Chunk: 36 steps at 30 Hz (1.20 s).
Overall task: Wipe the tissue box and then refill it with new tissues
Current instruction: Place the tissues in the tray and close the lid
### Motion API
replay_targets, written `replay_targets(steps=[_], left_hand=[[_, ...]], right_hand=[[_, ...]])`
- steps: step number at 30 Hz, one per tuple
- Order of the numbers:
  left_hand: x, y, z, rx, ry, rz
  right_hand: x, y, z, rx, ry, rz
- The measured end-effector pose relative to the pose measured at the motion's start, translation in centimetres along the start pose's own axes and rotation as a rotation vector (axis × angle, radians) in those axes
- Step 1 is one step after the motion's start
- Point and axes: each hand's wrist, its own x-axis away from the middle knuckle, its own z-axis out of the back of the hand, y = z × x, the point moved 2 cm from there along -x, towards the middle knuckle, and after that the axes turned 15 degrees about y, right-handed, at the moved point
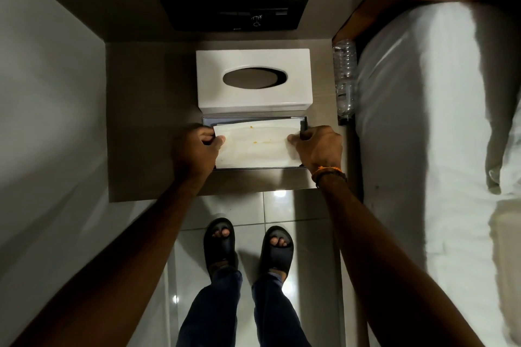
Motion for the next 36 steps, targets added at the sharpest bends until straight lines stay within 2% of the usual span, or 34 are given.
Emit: replay_targets(steps=[2,7,10,13,15,18,25,32,36], left_hand=[[-0.3,0.2,0.5,0.011,0.044,0.011],[-3.3,0.8,1.7,-0.041,0.208,0.054],[-5.8,1.9,1.7,-0.036,0.21,-0.01],[-8.0,2.7,0.4,-0.011,0.051,-0.019],[-8.8,2.9,-0.7,0.043,-0.055,0.006],[-9.3,2.7,-1.6,0.123,-0.07,0.055],[-9.0,3.2,0.2,0.209,-0.013,0.037],[-5.0,4.4,5.6,0.332,0.012,0.109],[-1.3,3.3,7.1,0.328,0.047,0.153]], right_hand=[[-0.4,-0.1,0.8,-0.023,0.028,-0.021],[-3.6,-1.2,3.1,-0.19,0.22,-0.012],[-7.0,-2.6,2.5,-0.374,0.143,-0.088],[-9.3,-3.6,0.4,-0.455,-0.037,-0.125],[-9.7,-3.9,-0.9,-0.405,-0.131,-0.079],[-9.8,-4.1,-1.3,-0.312,-0.095,0.003],[-8.7,-5.3,1.7,-0.459,-0.006,0.046],[-4.4,-5.3,7.9,-0.538,-0.034,0.007],[-1.2,-2.6,8.6,-0.566,-0.105,-0.095]])
